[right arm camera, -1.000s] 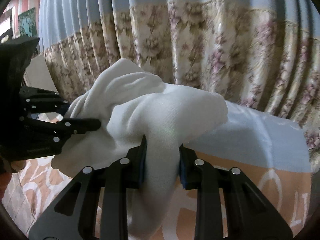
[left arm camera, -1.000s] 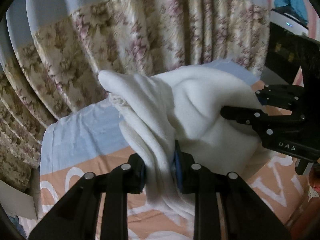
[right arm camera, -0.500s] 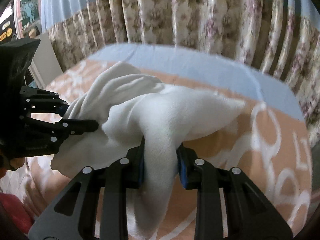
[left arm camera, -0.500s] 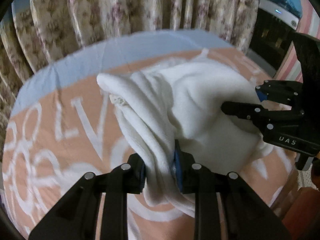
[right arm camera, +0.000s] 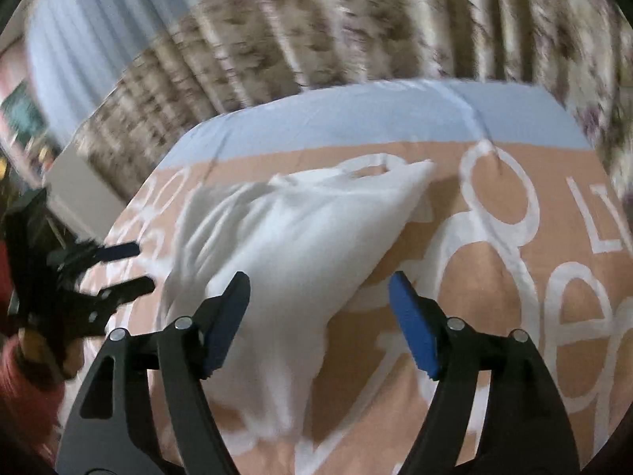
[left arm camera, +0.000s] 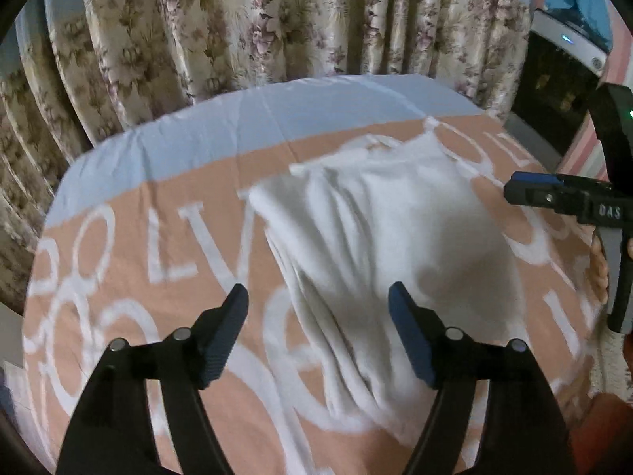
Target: Fold small clothes
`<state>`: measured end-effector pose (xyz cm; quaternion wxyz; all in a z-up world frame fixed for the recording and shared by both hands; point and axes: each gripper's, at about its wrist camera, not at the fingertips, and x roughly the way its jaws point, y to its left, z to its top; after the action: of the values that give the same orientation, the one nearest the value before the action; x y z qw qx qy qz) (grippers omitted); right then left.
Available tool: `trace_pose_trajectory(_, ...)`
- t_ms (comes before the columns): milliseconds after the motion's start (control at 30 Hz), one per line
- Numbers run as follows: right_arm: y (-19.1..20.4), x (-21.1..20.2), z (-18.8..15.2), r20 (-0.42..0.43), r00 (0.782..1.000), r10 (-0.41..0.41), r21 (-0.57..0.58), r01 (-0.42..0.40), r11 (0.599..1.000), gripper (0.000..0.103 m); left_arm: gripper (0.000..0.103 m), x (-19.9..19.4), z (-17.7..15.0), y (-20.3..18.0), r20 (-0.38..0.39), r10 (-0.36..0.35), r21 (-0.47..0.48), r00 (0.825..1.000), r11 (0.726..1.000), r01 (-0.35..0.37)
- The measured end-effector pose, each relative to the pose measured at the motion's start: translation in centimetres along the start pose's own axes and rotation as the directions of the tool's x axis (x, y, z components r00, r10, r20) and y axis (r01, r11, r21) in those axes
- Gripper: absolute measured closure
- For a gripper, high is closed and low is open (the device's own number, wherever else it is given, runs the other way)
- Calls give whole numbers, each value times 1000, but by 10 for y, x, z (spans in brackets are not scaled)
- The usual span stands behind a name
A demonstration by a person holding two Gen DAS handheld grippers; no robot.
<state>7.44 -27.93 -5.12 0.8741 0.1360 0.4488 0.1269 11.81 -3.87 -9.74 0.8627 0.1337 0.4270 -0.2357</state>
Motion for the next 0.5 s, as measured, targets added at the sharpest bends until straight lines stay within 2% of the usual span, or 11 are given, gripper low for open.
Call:
trace_pose_trajectory(67, -17, 25, 12, -39, 999, 15, 95, -11, 995, 38, 30, 21, 13, 1, -23, 23, 8, 999, 1000, -22)
trace_pose_trajectory(100, -27, 41, 17, -71, 997, 30, 144, -20, 989, 52, 32, 31, 17, 4, -38, 38, 11, 999, 999, -38)
trace_pose_trajectory(133, -30, 51, 20, -86, 995, 41, 159, -27, 987, 62, 41, 38, 20, 7, -46, 53, 16, 998, 999, -52)
trace_pose_trajectory(167, -30, 57, 22, -87, 996, 34, 154, -20, 988, 66, 45, 49, 24, 10, -60, 62, 22, 996, 998, -60)
trace_pose_trajectory(233, -24, 64, 27, -72, 997, -19, 95, 26, 995, 83, 57, 58, 27, 15, -67, 69, 24, 995, 997, -67)
trace_pose_trajectory(300, -15, 67, 27, -47, 992, -113, 0, 113, 994, 95, 59, 64, 28, 18, -57, 96, 50, 994, 994, -94)
trace_pose_trajectory(400, -10, 76, 27, -22, 969, -247, -123, 243, 962, 102, 62, 77, 32, 26, -62, 135, 66, 989, 989, -131)
trace_pose_trajectory(500, -18, 75, 25, -37, 969, -245, -118, 240, 964, 102, 62, 70, 33, 27, -65, 128, 55, 990, 991, -124)
